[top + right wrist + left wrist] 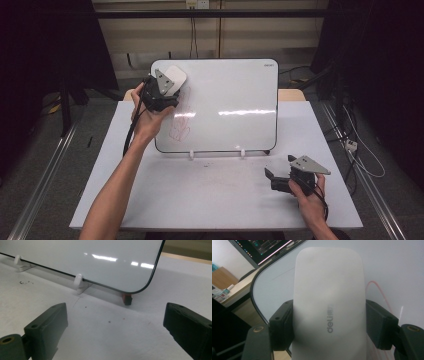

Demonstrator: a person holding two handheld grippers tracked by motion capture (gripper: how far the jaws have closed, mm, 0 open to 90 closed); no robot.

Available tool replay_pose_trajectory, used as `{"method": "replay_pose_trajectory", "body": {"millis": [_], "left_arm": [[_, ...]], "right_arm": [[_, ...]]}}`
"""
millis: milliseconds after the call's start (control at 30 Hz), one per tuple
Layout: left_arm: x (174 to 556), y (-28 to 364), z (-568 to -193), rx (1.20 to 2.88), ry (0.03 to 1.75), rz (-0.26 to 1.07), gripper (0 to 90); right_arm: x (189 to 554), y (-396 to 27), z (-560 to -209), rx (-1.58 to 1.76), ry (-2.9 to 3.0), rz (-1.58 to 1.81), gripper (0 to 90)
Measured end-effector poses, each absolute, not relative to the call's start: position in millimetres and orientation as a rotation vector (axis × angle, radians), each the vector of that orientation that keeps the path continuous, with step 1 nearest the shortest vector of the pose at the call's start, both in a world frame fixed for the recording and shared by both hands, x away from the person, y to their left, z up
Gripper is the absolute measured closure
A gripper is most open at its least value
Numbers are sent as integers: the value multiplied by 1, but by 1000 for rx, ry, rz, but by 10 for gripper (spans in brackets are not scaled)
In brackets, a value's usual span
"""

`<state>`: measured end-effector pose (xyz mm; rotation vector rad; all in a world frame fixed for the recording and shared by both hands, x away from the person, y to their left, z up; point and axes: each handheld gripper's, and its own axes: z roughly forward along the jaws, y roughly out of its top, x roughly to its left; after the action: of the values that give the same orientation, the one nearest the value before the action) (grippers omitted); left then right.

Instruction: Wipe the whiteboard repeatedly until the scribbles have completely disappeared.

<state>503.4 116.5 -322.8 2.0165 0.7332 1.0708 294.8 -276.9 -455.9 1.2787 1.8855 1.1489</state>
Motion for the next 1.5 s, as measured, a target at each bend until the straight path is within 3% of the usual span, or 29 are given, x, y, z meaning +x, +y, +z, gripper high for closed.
{"method": "replay_pose_trajectory", "body": {"millis": [967,1500], "left_arm": [[475,90,-354,2098,623,1081,311],[500,108,-323,2060,704,1058,311]], "right_arm": [[296,-271,-457,1258,1910,1147,55],[296,-274,-456,1264,1906,1152,55]]}}
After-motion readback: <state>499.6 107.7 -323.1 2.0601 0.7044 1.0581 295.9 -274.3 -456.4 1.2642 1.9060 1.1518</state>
